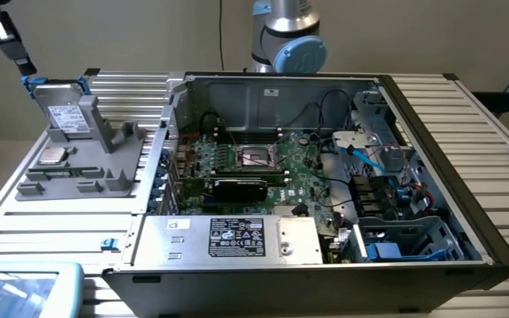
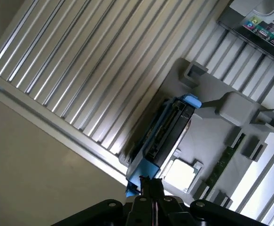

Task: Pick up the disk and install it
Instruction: 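Pick up the disk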

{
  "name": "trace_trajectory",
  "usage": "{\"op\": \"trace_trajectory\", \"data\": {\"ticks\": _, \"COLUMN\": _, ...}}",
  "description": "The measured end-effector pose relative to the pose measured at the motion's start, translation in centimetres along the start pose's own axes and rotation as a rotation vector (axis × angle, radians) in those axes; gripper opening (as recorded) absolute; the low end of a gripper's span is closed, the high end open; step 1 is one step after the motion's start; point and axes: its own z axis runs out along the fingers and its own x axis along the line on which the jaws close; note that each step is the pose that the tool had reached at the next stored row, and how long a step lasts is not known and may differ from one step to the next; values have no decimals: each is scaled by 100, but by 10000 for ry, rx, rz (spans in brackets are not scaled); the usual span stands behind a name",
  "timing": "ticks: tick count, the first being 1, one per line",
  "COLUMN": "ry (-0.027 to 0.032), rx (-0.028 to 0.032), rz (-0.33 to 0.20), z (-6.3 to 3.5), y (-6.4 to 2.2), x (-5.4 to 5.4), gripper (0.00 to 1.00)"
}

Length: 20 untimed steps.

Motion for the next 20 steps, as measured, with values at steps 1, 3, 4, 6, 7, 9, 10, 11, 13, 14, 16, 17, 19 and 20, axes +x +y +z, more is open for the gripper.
{"op": "trace_trajectory", "data": {"ticks": 1, "ry": -2, "rx": 3, "rz": 115, "z": 0, "y": 0, "x": 0, "gripper": 11}}
{"op": "trace_trajectory", "data": {"ticks": 3, "ry": -5, "rx": 6, "rz": 368, "z": 0, "y": 0, "x": 0, "gripper": 11}}
{"op": "trace_trajectory", "data": {"ticks": 4, "ry": -6, "rx": 5, "rz": 462, "z": 0, "y": 0, "x": 0, "gripper": 11}}
{"op": "trace_trajectory", "data": {"ticks": 6, "ry": -6, "rx": 6, "rz": 473, "z": 0, "y": 0, "x": 0, "gripper": 11}}
{"op": "trace_trajectory", "data": {"ticks": 7, "ry": -6, "rx": 6, "rz": 474, "z": 0, "y": 0, "x": 0, "gripper": 11}}
{"op": "trace_trajectory", "data": {"ticks": 9, "ry": -6, "rx": 6, "rz": 523, "z": 0, "y": 0, "x": 0, "gripper": 11}}
{"op": "trace_trajectory", "data": {"ticks": 10, "ry": -7, "rx": 5, "rz": 642, "z": 0, "y": 0, "x": 0, "gripper": 11}}
{"op": "trace_trajectory", "data": {"ticks": 11, "ry": -8, "rx": 5, "rz": 790, "z": 0, "y": 0, "x": 0, "gripper": 11}}
{"op": "trace_trajectory", "data": {"ticks": 13, "ry": -11, "rx": 5, "rz": 1123, "z": 0, "y": 0, "x": 0, "gripper": 11}}
{"op": "trace_trajectory", "data": {"ticks": 14, "ry": -12, "rx": 5, "rz": 1287, "z": 0, "y": 0, "x": 0, "gripper": 11}}
{"op": "trace_trajectory", "data": {"ticks": 16, "ry": -14, "rx": 5, "rz": 1612, "z": 0, "y": 0, "x": 0, "gripper": 11}}
{"op": "trace_trajectory", "data": {"ticks": 17, "ry": -16, "rx": 5, "rz": 1777, "z": 0, "y": 0, "x": 0, "gripper": 11}}
{"op": "trace_trajectory", "data": {"ticks": 19, "ry": -18, "rx": 6, "rz": 2102, "z": 0, "y": 0, "x": 0, "gripper": 11}}
{"op": "trace_trajectory", "data": {"ticks": 20, "ry": -19, "rx": 5, "rz": 2264, "z": 0, "y": 0, "x": 0, "gripper": 11}}
